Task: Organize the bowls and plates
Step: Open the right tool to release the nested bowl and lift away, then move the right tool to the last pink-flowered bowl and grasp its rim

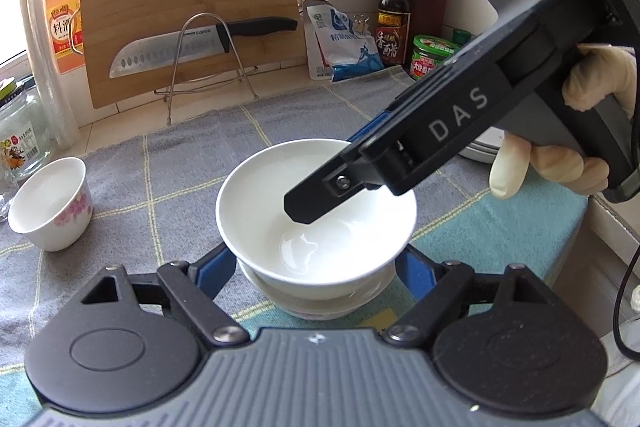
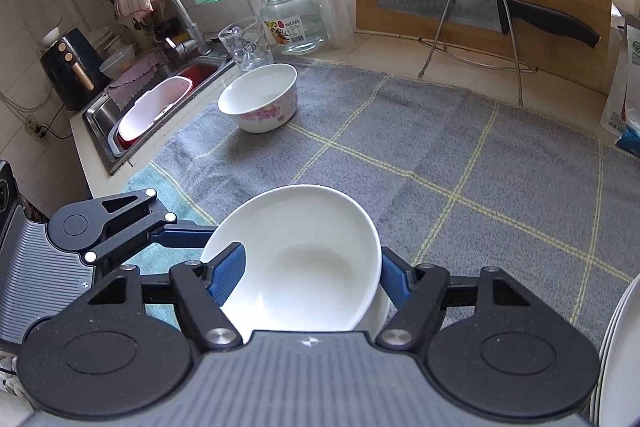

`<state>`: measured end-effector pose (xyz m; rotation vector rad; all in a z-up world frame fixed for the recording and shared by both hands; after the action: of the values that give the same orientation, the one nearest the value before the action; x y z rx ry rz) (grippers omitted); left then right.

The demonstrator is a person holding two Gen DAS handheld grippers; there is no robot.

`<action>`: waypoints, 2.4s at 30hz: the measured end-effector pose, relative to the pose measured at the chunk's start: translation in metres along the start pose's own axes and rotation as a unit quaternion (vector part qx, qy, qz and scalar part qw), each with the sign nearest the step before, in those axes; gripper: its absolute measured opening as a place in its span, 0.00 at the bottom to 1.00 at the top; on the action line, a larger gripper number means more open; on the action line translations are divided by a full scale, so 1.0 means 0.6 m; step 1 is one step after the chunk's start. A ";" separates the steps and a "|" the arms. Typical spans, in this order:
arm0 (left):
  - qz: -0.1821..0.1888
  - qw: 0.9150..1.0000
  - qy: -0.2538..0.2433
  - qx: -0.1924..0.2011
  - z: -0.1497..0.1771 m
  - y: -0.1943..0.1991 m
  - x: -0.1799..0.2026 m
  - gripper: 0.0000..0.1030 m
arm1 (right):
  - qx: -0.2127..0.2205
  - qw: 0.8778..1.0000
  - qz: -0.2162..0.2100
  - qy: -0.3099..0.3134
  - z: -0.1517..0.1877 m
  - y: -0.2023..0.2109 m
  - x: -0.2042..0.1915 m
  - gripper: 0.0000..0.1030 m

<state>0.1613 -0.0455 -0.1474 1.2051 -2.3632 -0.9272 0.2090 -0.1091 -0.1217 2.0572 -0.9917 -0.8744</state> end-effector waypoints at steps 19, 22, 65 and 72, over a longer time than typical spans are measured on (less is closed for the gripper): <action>0.002 1.000 -0.007 -0.015 0.006 -0.015 0.004 0.84 | -0.007 1.000 0.003 -0.005 0.009 -0.012 0.007 0.74; 0.004 1.000 -0.008 -0.016 0.007 -0.017 0.003 0.84 | -0.008 1.000 0.004 -0.007 0.010 -0.013 0.008 0.74; -0.111 0.990 0.076 0.034 0.038 0.040 -0.245 0.95 | 0.014 0.992 0.057 0.115 -0.142 -0.103 -0.135 1.00; -0.115 0.989 0.084 0.050 0.030 0.023 -0.297 0.95 | 0.008 0.989 0.067 0.134 -0.185 -0.130 -0.160 1.00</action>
<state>0.2478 0.1117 -0.1513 1.5569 -2.1925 -0.7484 0.2795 0.0396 -0.0976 2.0287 -0.9770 -0.5065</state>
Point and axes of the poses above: each gripper's, at about its wrist camera, not at the fingertips, and y roughly against the way its jaws point, x to its right, z to its underside, the point moved 10 cm from there along -y, roughly the way its jaws point, and after that the axes turned 4 degrees about -x, right-handed, at the moved point
